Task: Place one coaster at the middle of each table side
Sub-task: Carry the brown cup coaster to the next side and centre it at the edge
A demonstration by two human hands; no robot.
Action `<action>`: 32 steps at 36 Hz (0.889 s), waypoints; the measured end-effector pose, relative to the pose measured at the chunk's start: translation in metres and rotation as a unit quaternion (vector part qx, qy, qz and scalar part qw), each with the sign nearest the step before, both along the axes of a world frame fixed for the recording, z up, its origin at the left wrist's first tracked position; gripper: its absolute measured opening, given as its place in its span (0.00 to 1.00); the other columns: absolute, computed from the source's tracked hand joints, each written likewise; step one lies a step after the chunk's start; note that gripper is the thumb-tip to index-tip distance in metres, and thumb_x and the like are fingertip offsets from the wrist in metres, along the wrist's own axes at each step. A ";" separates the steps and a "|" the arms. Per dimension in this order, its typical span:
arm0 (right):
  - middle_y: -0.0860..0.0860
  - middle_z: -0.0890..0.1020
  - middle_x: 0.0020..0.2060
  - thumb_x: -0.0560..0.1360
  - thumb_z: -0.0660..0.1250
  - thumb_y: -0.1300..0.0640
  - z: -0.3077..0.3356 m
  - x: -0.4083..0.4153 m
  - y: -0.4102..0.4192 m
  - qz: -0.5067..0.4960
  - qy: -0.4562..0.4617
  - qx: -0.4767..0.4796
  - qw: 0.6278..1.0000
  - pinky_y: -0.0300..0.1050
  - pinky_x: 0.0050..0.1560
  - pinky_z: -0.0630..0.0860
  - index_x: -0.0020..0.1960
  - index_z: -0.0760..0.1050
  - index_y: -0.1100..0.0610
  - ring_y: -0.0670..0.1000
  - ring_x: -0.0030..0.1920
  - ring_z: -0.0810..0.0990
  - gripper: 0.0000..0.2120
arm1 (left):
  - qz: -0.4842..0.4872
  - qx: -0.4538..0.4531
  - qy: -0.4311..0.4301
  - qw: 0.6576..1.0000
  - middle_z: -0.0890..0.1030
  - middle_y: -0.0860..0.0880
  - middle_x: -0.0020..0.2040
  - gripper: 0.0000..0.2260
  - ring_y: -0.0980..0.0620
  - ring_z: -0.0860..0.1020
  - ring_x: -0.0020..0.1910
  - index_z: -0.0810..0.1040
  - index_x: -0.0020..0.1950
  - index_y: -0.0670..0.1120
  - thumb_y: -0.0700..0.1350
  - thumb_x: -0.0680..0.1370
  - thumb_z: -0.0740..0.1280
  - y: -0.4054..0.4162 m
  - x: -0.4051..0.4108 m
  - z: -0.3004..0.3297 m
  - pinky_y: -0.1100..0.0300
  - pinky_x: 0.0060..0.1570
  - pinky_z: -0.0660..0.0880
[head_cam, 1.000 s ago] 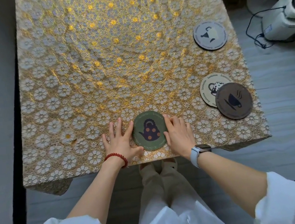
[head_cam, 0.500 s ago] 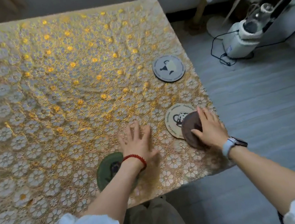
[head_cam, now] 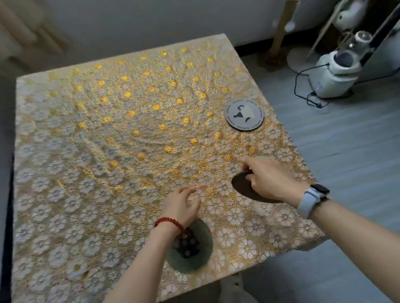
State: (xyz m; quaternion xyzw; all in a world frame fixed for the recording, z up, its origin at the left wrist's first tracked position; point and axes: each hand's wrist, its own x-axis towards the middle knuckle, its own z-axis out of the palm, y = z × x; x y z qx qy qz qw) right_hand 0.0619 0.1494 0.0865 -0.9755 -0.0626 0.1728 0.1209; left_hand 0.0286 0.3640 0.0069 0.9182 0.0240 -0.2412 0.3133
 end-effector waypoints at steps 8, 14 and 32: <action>0.57 0.72 0.54 0.74 0.56 0.63 0.008 -0.025 0.145 -0.086 0.136 0.258 0.953 0.49 0.47 0.76 0.64 0.63 0.56 0.53 0.48 0.71 0.19 | 0.110 -0.003 -0.052 0.993 0.76 0.45 0.62 0.16 0.48 0.74 0.60 0.72 0.62 0.46 0.49 0.77 0.60 0.150 -0.059 0.036 0.53 0.59 0.72; 0.52 0.74 0.46 0.73 0.57 0.63 0.009 -0.085 0.287 -0.156 0.194 0.364 0.897 0.42 0.29 0.76 0.57 0.63 0.53 0.53 0.43 0.77 0.14 | 0.179 -0.006 -0.040 0.983 0.77 0.44 0.62 0.15 0.47 0.73 0.61 0.73 0.62 0.47 0.48 0.76 0.61 0.293 -0.133 0.056 0.52 0.61 0.70; 0.57 0.75 0.47 0.73 0.56 0.70 0.009 -0.148 0.546 -0.279 0.217 0.455 0.817 0.57 0.43 0.81 0.55 0.67 0.60 0.56 0.47 0.78 0.13 | 0.212 0.030 -0.045 0.976 0.73 0.44 0.65 0.16 0.47 0.71 0.63 0.71 0.63 0.44 0.45 0.76 0.60 0.557 -0.216 0.081 0.53 0.64 0.67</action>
